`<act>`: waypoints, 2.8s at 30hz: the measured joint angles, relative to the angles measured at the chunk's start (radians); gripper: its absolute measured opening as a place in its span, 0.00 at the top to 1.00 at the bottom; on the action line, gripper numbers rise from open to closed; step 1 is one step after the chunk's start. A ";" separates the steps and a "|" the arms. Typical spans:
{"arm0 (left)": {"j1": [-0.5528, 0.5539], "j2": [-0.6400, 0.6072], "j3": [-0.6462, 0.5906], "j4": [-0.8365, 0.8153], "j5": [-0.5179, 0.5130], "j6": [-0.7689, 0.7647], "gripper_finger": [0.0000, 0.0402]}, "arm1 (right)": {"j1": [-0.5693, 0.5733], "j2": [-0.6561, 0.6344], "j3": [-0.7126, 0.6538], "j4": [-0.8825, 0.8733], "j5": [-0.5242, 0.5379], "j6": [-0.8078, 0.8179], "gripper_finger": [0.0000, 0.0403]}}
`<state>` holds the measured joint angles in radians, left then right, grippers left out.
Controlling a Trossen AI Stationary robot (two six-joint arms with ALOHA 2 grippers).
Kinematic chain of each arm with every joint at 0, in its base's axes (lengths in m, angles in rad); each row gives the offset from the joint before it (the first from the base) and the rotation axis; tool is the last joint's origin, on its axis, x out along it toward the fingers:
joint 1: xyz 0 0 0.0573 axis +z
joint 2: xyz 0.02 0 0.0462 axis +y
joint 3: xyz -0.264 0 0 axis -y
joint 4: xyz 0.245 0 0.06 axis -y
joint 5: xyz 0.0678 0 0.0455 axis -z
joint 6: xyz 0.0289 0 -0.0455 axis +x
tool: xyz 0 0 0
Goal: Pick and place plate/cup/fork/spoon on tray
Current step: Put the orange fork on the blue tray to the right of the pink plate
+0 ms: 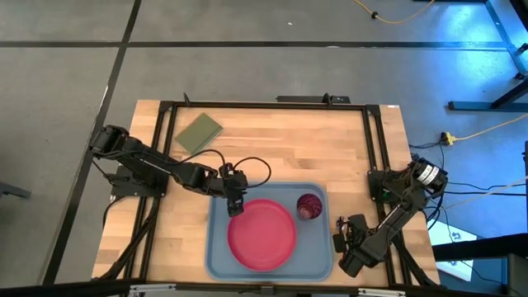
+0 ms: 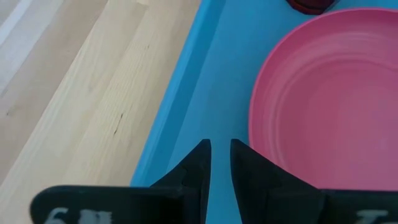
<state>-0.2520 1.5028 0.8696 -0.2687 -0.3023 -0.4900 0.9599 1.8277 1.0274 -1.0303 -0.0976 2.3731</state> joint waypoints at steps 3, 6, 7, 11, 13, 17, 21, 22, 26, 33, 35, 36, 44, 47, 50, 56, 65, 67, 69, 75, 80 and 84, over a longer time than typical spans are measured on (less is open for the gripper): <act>0.000 0.000 0.000 0.000 0.000 0.000 0.86 | 0.006 -0.008 -0.029 0.043 0.005 0.002 0.67; 0.000 0.000 0.000 0.000 0.000 0.000 0.86 | 0.007 -0.007 -0.035 0.045 0.006 0.003 0.67; 0.000 0.000 0.000 0.000 0.000 -0.003 0.86 | 0.007 -0.007 -0.035 0.044 0.006 0.003 0.67; 0.000 0.000 0.000 0.001 0.001 -0.028 0.86 | 0.007 -0.006 -0.036 0.044 0.014 0.001 0.67; 0.000 0.000 0.000 0.001 0.001 -0.030 0.86 | 0.008 -0.005 -0.036 0.045 0.019 -0.002 0.67; 0.000 0.000 0.000 0.001 0.001 -0.031 0.86 | 0.008 -0.005 -0.037 0.049 0.021 -0.004 0.67; 0.000 0.000 0.000 0.001 0.001 -0.032 0.86 | 0.008 -0.004 -0.038 0.054 0.022 -0.003 0.67; 0.000 0.000 0.000 0.001 0.001 -0.032 0.86 | 0.008 -0.004 -0.038 0.055 0.022 -0.004 0.67; 0.000 0.000 0.000 0.001 0.001 -0.032 0.86 | 0.006 -0.004 -0.038 0.062 0.023 -0.004 0.68; 0.000 0.000 0.000 0.001 0.001 -0.032 0.86 | 0.005 -0.002 -0.027 0.074 0.062 -0.019 0.74; 0.000 0.000 0.000 0.001 0.001 -0.033 0.86 | 0.000 0.000 -0.022 0.072 0.065 -0.022 0.76; 0.000 0.000 0.000 0.001 0.001 -0.032 0.86 | -0.002 0.000 -0.021 0.072 0.065 -0.022 0.76; 0.000 0.000 0.000 0.001 0.001 -0.033 0.86 | -0.003 0.000 -0.018 0.090 0.081 -0.022 0.81; 0.000 0.000 0.000 0.001 0.001 -0.033 0.86 | -0.004 0.000 -0.017 0.094 0.086 -0.022 0.82; 0.000 0.000 0.000 0.001 0.001 -0.033 0.86 | -0.005 0.000 -0.016 0.096 0.087 -0.022 0.82; 0.000 0.000 0.000 0.000 0.001 -0.033 0.86 | -0.012 -0.025 -0.017 0.084 0.078 -0.022 0.82; 0.000 0.000 0.000 0.000 0.001 -0.032 0.86 | -0.021 -0.044 -0.016 0.119 0.091 -0.024 0.82; 0.000 0.000 0.000 0.000 0.001 -0.032 0.86 | -0.024 -0.044 -0.016 0.117 0.091 -0.025 0.82; 0.000 0.000 0.000 0.000 0.001 -0.031 0.86 | -0.024 -0.045 -0.016 0.116 0.089 -0.025 0.82; 0.000 0.000 0.000 0.000 0.000 -0.031 0.86 | -0.024 -0.046 -0.016 0.115 0.082 -0.025 0.83; 0.000 0.000 0.000 0.000 0.000 -0.031 0.86 | -0.024 -0.047 -0.016 0.115 0.081 -0.026 0.91; 0.000 0.000 0.000 0.000 0.000 -0.031 0.86 | -0.024 -0.049 -0.016 0.112 0.086 -0.031 0.98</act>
<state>-0.2520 1.5032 0.8700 -0.2687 -0.3019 -0.5209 0.9356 1.7790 1.0111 -0.9185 -0.0119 2.3424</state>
